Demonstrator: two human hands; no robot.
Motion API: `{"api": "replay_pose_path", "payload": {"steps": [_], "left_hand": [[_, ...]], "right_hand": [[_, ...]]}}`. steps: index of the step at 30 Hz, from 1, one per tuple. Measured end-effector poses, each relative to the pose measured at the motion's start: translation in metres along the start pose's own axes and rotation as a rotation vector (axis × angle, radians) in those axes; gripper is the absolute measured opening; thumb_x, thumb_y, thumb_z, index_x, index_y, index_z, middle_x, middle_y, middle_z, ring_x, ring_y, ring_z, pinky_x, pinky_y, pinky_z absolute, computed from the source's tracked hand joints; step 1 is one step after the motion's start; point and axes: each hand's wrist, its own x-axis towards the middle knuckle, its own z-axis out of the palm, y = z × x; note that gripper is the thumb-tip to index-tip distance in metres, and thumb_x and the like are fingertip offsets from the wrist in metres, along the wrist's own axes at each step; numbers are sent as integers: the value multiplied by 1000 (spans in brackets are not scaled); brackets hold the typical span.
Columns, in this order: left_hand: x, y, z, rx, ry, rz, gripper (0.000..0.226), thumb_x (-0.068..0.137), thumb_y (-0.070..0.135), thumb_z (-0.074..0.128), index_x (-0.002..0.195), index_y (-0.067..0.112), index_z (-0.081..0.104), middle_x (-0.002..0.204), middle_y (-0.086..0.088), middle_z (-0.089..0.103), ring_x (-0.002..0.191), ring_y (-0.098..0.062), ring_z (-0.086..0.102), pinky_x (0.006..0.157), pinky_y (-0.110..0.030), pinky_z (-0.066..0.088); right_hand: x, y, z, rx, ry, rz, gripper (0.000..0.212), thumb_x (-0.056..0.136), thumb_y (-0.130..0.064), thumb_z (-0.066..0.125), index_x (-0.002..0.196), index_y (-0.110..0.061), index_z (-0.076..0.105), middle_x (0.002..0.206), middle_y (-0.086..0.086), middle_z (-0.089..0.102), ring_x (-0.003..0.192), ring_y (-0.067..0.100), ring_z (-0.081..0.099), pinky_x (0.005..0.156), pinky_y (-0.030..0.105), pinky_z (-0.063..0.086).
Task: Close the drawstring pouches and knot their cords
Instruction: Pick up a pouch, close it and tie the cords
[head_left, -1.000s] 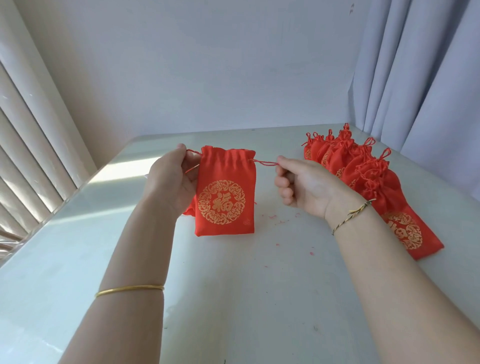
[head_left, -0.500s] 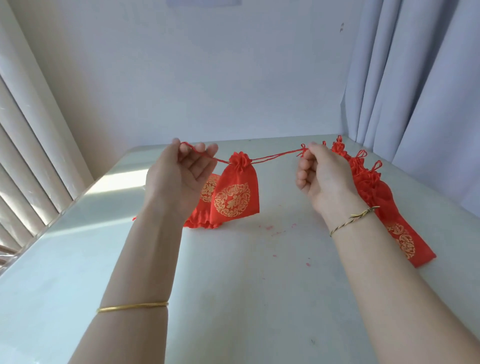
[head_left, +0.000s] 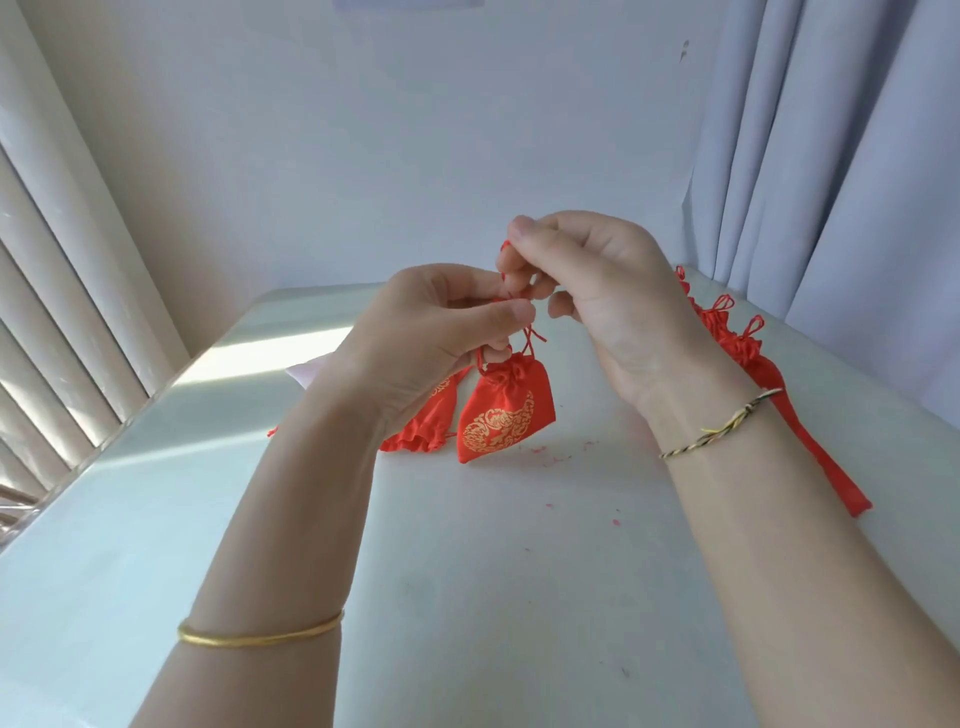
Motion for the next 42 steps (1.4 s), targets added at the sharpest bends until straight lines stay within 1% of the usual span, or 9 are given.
{"api": "replay_pose_path", "payload": {"steps": [3, 6, 11, 16, 24, 29, 34, 38, 42], "left_hand": [[2, 0, 0, 81, 66, 31, 18, 81, 13, 70, 64, 13, 65, 56, -2, 51, 55, -14, 48, 60, -28, 42], [2, 0, 1, 56, 114, 38, 17, 85, 14, 66, 71, 5, 62, 57, -3, 49, 53, -13, 46, 56, -24, 42], [2, 2, -1, -24, 116, 39, 17, 88, 11, 61, 72, 5, 56, 60, -3, 54, 52, -13, 48, 55, -21, 43], [2, 0, -3, -12, 151, 80, 10, 88, 8, 60, 84, -1, 60, 64, -2, 63, 55, -12, 53, 59, -23, 45], [1, 0, -3, -70, 169, 4, 7, 89, 12, 59, 84, 8, 62, 76, -2, 73, 57, -7, 61, 60, -19, 50], [1, -1, -5, -84, 175, -27, 3, 84, 5, 63, 84, 7, 65, 81, -8, 68, 63, -8, 61, 66, -21, 53], [-1, 1, -5, -33, 94, -30, 13, 80, -5, 64, 79, 8, 62, 80, -14, 65, 65, -14, 64, 72, -27, 56], [-2, 1, 1, 75, 61, 49, 19, 81, -10, 61, 81, 9, 61, 78, -11, 65, 62, -13, 65, 64, -24, 57], [4, -8, 5, 453, 220, 269, 29, 79, -8, 61, 81, 22, 61, 77, 1, 65, 71, -10, 64, 68, -27, 56]], "right_hand": [[0, -2, 2, 25, -11, -7, 27, 93, -18, 53, 70, -9, 62, 64, 0, 55, 47, -1, 49, 49, 9, 37], [5, 4, -2, 66, 47, 80, 32, 95, -31, 47, 74, -14, 65, 70, 1, 61, 52, 9, 48, 50, 21, 37], [5, 14, -7, -117, -74, 283, 20, 83, -8, 46, 84, -16, 65, 72, -4, 66, 55, 15, 52, 51, 26, 38], [3, 19, -5, -174, -137, 213, 14, 89, -13, 57, 78, -15, 64, 66, -1, 61, 52, 7, 53, 47, 17, 39], [8, 16, -12, -115, 53, 80, 18, 80, -15, 60, 62, -17, 63, 64, -8, 65, 68, 9, 57, 61, 24, 43], [7, 20, -19, -201, -180, 103, 14, 63, -22, 54, 52, -19, 60, 70, -3, 66, 72, 5, 59, 72, 29, 48], [10, 26, -18, -4, -107, 207, 38, 87, -34, 52, 52, -20, 57, 73, 5, 65, 74, 17, 62, 78, 40, 50], [10, 38, -9, 42, -106, 285, 28, 94, -18, 39, 76, -13, 60, 67, 2, 64, 61, 17, 60, 61, 31, 50], [9, 45, -9, 44, -138, 366, 23, 92, -14, 43, 81, -14, 63, 75, 9, 64, 61, 18, 56, 50, 21, 42]]}}
